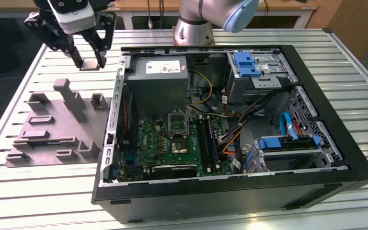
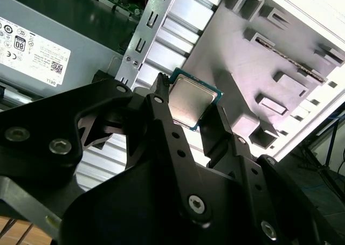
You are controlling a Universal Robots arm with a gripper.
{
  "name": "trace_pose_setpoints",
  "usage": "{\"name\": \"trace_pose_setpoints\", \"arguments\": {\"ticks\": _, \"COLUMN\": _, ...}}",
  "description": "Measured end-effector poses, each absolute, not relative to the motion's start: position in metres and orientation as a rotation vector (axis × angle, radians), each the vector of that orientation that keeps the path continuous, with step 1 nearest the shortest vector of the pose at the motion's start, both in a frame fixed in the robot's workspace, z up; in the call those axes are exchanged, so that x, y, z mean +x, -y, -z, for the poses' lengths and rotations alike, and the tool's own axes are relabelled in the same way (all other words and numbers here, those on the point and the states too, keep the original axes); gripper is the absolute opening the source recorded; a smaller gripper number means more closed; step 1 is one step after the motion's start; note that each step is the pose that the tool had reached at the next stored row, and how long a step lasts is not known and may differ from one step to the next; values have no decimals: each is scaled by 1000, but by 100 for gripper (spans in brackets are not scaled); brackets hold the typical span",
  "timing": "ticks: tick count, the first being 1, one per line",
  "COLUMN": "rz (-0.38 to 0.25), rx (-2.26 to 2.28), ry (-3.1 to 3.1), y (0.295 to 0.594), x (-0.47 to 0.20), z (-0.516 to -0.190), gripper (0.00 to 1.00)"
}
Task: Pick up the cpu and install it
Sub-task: 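Pick up the cpu and move it towards the insertion slot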
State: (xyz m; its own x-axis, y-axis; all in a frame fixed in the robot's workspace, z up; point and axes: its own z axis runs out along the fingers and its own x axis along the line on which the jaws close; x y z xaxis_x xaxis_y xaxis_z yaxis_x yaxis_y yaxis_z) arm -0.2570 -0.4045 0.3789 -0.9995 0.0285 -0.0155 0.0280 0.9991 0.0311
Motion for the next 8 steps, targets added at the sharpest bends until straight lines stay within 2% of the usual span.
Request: {"name": "trace_pose_setpoints", "arguments": {"ticks": 8, "rz": -48, "rx": 44, "ry": -3125, "y": 405, "x": -252, "z": -379, "gripper": 47}}
